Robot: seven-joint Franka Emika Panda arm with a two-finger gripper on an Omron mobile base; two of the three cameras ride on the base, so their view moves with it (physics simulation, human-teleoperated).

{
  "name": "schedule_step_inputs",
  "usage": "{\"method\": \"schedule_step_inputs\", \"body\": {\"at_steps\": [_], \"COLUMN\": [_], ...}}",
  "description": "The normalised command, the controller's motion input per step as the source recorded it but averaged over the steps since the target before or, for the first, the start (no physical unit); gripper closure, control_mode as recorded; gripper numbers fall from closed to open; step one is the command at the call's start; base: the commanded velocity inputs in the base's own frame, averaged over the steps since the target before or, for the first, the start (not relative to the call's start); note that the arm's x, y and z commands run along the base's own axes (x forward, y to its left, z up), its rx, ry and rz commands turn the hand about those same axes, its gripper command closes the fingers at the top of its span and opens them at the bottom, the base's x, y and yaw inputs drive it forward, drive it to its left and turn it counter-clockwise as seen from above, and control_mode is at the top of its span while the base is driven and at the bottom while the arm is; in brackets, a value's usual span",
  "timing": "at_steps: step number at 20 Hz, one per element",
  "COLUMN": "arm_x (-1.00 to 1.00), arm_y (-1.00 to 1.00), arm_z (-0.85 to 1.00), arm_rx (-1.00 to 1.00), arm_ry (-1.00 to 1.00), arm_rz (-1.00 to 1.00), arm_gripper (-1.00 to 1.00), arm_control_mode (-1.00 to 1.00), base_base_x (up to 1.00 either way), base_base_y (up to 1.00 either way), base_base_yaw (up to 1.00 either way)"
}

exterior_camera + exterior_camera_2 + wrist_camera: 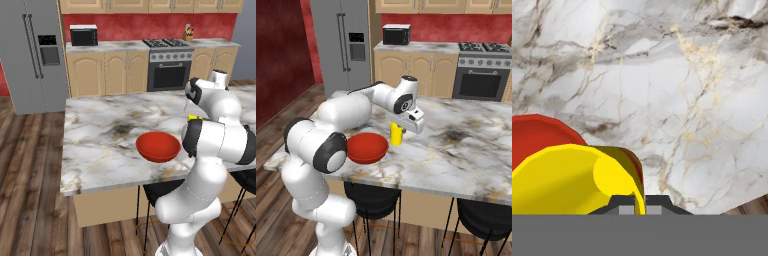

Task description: Place the cup inside the bowl on the dining table and move the bowl to any counter.

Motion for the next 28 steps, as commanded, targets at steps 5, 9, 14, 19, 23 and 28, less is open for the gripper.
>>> {"method": "schedule_step_inputs", "body": {"at_steps": [5,9,14,19,23,28], "arm_x": [-0.01,-0.05,-0.06,-0.04,-0.01,0.06], "arm_y": [0.48,0.49,0.47,0.42,0.39,0.11], "arm_z": [0.00,0.03,0.07,0.08,0.01,-0.04], "arm_rx": [0.00,0.00,0.00,0.00,0.00,0.00], "arm_ry": [0.00,0.00,0.00,0.00,0.00,0.00], "arm_rz": [0.01,0.01,0.01,0.01,0.01,0.00], "arm_gripper": [1.00,1.00,1.00,1.00,1.00,1.00], "arm_control_mode": [-1.00,-1.00,-1.00,-1.00,-1.00,-1.00], "base_base_x": [0.00,0.00,0.00,0.00,0.00,0.00], "base_base_y": [0.00,0.00,0.00,0.00,0.00,0.00], "base_base_yaw": [0.00,0.00,0.00,0.00,0.00,0.00]}}
